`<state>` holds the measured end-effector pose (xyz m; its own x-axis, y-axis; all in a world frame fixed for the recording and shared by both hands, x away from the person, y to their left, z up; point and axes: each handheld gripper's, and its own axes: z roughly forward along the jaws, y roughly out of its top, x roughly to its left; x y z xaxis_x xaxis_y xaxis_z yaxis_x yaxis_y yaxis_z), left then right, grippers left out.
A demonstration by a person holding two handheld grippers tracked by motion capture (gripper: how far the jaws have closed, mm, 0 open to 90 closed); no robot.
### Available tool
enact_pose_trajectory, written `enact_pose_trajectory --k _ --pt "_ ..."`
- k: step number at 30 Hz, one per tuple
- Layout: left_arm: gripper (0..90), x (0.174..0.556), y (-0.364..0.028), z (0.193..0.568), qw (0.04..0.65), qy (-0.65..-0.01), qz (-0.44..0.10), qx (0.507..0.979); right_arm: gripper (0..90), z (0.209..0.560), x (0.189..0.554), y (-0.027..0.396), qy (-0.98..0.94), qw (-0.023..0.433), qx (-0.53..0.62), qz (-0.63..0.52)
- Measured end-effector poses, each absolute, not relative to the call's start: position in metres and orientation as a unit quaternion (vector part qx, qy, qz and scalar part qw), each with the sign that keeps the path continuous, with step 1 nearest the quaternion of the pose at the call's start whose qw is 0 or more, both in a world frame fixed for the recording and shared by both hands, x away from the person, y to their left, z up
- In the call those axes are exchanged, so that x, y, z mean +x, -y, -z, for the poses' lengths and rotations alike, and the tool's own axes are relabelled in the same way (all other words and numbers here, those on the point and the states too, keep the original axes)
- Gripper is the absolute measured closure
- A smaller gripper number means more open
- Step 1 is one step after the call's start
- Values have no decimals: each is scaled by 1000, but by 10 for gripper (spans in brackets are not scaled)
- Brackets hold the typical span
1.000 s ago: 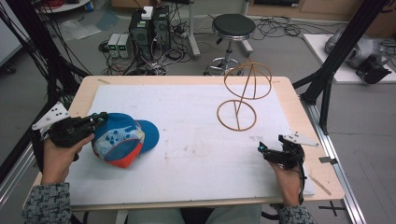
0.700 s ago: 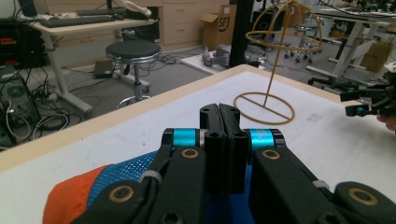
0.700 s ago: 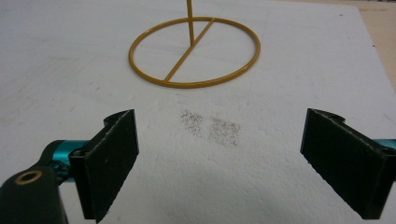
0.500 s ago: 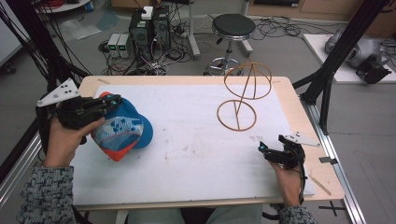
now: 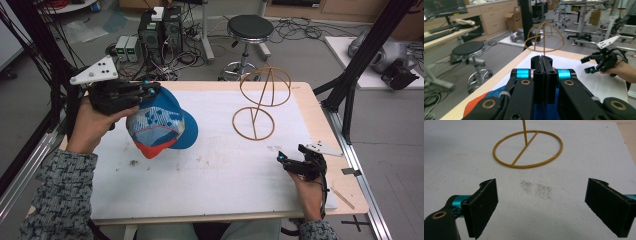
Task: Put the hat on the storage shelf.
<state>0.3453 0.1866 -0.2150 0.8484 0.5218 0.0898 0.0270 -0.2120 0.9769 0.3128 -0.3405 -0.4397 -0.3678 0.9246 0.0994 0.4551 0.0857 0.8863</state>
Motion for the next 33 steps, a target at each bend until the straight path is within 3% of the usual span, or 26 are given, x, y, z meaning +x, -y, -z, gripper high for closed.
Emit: enact_pose_trajectory --k 15,33 --pt "884 379 -140 168 654 -86 -162 734 104 442 312 344 -692 249 501 -457" --pt "884 412 -79 128 670 -10 -117 733 104 443 311 343 -699 247 494 -453"
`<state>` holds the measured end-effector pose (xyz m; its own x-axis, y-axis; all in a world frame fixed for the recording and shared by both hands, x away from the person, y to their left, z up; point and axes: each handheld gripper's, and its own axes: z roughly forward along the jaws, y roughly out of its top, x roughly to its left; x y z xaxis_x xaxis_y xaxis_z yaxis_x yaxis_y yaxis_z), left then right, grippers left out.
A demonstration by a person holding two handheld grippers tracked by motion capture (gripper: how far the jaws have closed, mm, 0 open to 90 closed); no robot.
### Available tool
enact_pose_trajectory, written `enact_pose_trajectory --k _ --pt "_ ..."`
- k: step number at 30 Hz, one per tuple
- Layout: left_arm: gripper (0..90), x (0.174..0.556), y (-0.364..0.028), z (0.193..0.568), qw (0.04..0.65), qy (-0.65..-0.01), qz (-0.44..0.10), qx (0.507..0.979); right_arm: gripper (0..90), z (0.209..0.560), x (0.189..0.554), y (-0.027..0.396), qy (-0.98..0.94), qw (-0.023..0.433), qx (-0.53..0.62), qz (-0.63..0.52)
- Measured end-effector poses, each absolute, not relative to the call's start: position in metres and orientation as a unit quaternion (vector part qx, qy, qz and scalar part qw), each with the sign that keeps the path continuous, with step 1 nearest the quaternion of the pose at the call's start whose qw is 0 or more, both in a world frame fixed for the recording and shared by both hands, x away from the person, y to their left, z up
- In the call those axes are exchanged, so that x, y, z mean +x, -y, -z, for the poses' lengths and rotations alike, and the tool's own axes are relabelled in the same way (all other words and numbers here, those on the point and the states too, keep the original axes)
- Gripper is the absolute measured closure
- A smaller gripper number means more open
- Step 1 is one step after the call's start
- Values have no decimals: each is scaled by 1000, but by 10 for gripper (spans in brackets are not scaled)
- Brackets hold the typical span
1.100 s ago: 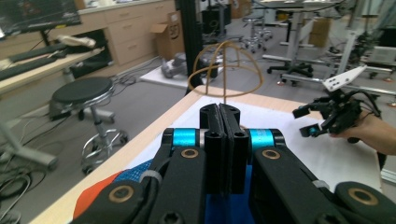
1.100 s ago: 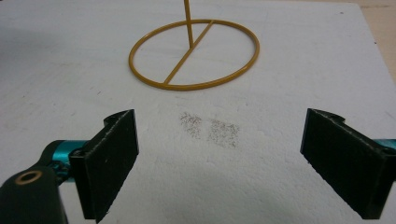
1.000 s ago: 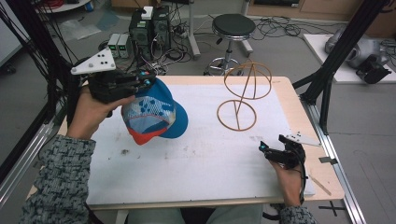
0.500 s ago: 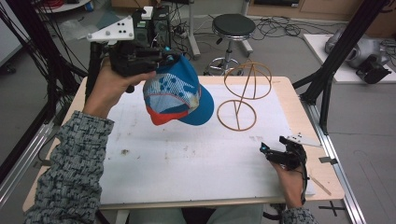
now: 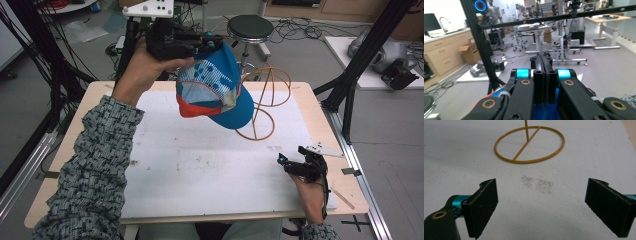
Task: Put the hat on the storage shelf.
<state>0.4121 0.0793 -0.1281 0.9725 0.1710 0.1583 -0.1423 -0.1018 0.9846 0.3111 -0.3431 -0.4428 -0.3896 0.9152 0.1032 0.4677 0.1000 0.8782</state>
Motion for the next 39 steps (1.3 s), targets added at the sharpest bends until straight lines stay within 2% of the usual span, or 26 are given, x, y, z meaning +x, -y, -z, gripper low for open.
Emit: enact_pose_trajectory --k 15,39 --pt "884 433 -43 117 679 4 -83 729 104 445 311 339 -707 241 490 -449" --pt "884 456 0 111 687 23 -75 723 104 448 297 340 -720 235 485 -436"
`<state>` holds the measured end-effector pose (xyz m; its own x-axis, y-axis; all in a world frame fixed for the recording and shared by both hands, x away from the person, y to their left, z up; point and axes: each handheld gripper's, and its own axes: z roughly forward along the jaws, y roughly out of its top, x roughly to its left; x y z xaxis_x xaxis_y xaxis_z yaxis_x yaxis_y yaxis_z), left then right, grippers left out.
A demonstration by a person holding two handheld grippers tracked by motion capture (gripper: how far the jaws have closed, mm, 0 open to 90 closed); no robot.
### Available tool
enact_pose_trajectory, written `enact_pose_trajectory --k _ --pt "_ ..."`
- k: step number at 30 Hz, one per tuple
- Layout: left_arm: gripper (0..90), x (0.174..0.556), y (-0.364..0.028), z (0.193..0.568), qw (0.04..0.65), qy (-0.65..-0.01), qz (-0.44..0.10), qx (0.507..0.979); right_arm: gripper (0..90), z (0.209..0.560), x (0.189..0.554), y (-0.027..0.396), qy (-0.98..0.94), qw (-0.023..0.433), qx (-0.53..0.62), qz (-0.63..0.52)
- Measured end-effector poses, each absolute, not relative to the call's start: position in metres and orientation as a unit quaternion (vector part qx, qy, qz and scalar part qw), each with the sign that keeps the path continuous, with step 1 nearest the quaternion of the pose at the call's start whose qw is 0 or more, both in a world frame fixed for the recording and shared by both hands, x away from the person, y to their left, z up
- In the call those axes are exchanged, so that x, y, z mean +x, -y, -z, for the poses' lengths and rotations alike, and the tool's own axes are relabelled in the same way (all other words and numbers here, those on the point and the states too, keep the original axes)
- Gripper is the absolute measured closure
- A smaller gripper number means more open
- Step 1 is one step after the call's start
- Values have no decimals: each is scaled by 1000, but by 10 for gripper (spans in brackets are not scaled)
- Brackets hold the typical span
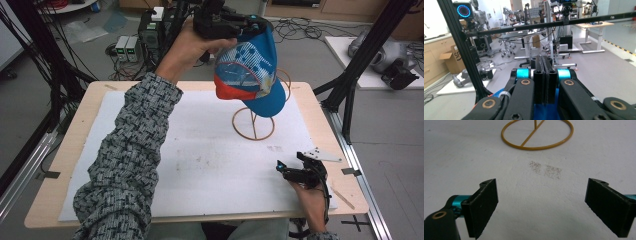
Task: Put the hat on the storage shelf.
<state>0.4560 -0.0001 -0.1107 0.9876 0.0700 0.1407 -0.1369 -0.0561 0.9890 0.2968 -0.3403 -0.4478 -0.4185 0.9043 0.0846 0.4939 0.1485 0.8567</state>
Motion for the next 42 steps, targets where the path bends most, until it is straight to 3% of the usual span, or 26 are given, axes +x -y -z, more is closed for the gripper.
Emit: enact_pose_trajectory --k 22,42 --pt "885 489 42 125 676 3 -73 733 104 448 288 348 -718 236 489 -436" --pt "884 523 55 170 597 -39 -92 796 104 448 289 347 -723 231 488 -431"
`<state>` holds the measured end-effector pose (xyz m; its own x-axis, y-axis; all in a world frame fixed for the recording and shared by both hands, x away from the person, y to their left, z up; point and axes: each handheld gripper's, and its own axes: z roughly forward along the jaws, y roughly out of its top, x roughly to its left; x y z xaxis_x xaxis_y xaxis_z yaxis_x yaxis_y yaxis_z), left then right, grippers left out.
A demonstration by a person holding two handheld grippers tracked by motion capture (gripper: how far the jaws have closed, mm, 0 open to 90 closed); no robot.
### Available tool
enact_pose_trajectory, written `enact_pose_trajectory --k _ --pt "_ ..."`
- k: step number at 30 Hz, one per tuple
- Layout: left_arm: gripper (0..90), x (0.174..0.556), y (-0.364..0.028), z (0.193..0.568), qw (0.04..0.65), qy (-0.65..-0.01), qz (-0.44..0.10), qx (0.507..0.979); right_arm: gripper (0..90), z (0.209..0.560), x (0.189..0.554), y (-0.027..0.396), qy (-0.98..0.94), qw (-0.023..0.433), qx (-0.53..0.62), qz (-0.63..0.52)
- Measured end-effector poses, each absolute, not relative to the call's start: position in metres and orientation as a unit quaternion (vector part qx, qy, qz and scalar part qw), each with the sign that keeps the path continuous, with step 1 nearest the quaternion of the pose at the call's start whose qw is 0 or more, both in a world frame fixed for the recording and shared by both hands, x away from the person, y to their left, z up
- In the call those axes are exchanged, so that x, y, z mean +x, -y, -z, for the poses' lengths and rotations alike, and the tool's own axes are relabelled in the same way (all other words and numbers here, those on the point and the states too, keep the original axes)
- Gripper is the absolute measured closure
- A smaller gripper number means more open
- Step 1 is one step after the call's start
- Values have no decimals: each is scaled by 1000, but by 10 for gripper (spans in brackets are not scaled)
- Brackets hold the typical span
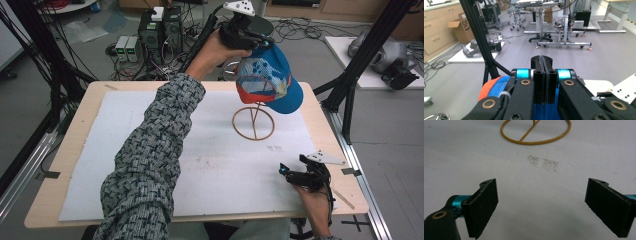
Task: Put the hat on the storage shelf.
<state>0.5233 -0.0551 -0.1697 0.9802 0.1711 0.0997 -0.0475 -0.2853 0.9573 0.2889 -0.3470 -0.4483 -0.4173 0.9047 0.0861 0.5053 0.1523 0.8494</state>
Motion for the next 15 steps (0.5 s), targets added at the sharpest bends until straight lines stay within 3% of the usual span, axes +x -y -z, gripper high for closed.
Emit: enact_pose_trajectory --k 15 --pt "884 533 61 186 554 -54 -101 824 104 448 289 347 -724 230 487 -431"
